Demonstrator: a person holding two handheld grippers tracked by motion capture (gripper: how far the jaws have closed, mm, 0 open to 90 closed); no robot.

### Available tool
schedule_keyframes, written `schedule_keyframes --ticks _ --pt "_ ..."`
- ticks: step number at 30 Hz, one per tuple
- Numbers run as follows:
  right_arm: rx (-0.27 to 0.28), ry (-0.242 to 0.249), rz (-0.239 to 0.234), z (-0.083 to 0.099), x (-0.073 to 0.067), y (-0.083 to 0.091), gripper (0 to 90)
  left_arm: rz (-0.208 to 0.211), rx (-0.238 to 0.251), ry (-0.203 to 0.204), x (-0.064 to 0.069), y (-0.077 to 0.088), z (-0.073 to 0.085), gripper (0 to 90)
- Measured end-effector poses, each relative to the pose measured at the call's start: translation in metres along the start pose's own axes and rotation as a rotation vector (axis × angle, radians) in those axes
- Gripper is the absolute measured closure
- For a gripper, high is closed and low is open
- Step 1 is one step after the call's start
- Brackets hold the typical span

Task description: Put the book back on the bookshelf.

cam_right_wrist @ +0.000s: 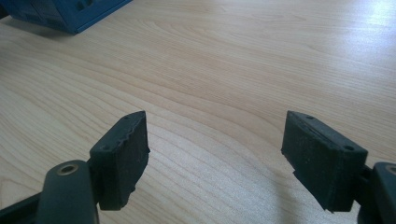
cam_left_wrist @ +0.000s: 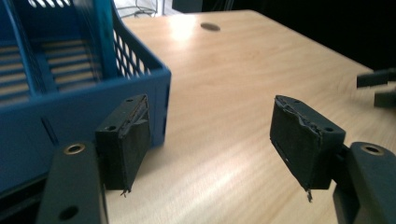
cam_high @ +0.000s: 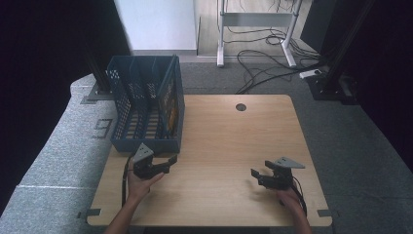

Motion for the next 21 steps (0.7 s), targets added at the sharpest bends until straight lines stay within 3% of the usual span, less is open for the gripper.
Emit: schedule_keyframes --ticks 7,11,21 --pt "-0.019 0.005 0.027 0.001 0.001 -0.001 22.6 0.027 -0.053 0.003 0.003 -0.001 0.025 28.8" --pt "-0.036 0.012 0.035 0.002 0.001 -0.003 22.9 0.011 -0.091 -0.023 0.005 -0.003 0.036 28.5" --pt "-0.067 0.031 0.054 0.002 -0.001 -0.006 23.8 -0.021 -0.137 -0.016 0.001 -0.011 0.048 27.9"
Point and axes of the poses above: each handheld gripper's, and its own axes: y roughly backward along the jaws, z roughly out of its underside, x roughly to its right, the point moved 2 cm from there along -y, roughly forward along the jaws, and after that the axes turned 9 degrees about y, right-handed, at the moved point
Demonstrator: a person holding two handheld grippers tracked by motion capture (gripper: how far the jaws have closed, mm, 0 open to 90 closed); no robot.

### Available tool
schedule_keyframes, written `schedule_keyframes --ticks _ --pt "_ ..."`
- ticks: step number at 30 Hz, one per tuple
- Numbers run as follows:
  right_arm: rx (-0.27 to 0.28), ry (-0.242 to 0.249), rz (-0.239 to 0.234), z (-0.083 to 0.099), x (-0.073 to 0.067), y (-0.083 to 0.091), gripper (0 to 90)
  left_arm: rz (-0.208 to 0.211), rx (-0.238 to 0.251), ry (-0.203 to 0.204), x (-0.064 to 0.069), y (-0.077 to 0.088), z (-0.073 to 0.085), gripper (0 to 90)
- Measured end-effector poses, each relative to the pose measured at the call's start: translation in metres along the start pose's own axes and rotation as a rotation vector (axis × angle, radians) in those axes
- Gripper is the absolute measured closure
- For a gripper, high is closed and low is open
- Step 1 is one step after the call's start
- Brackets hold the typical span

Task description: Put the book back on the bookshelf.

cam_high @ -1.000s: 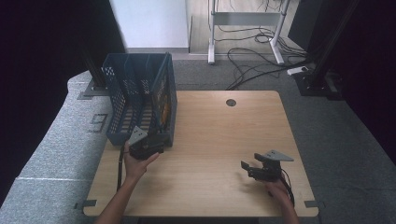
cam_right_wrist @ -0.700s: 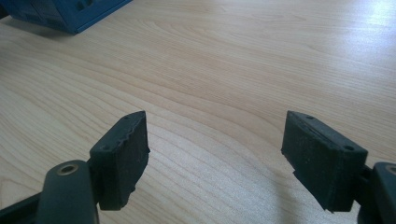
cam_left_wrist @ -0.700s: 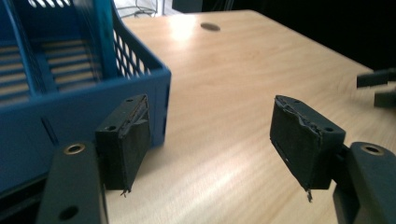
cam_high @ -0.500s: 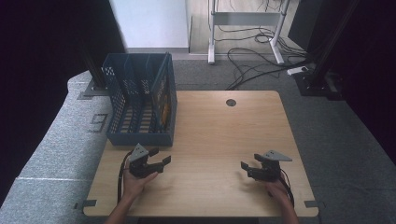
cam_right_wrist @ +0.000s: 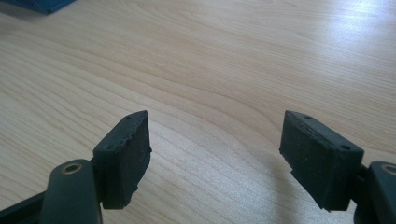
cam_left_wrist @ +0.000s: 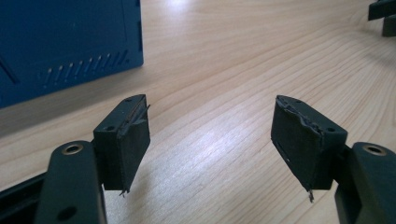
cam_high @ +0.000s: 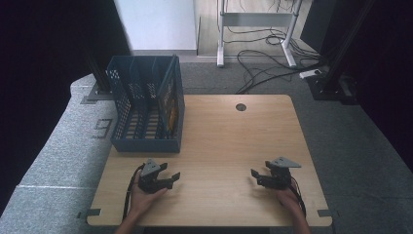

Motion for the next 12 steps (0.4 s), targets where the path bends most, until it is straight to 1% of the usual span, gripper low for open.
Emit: schedule_keyframes --ticks 2,7,10,12 --pt "-0.003 0.004 0.003 -0.0001 -0.0008 -0.0002 23.6 -0.003 -0.003 0.007 -0.0010 -0.0009 0.0001 27.8" --pt "-0.004 -0.004 -0.005 0.0001 -0.0001 -0.0003 23.5 -0.021 0.002 0.009 -0.0023 -0.0011 -0.0005 27.1" --pt "-0.006 -0.005 -0.002 -0.0004 -0.0003 -0.0010 23.5 -0.029 -0.006 0.016 -0.0031 -0.0018 0.0004 26.6" --pt "-0.010 0.003 0.000 -0.0008 -0.0007 -0.0019 23.5 -0.037 -0.011 0.025 -0.0038 -0.0024 0.0000 26.5"
Point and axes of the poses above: each handheld gripper's, and its own axes: y roughly backward along the jaws, z roughly out of its underside, x roughly to its right, the point moved 2 cm from there along -y, roughly forward along the jaws, and after that the axes turned 9 degrees about y, right-handed, at the moved point
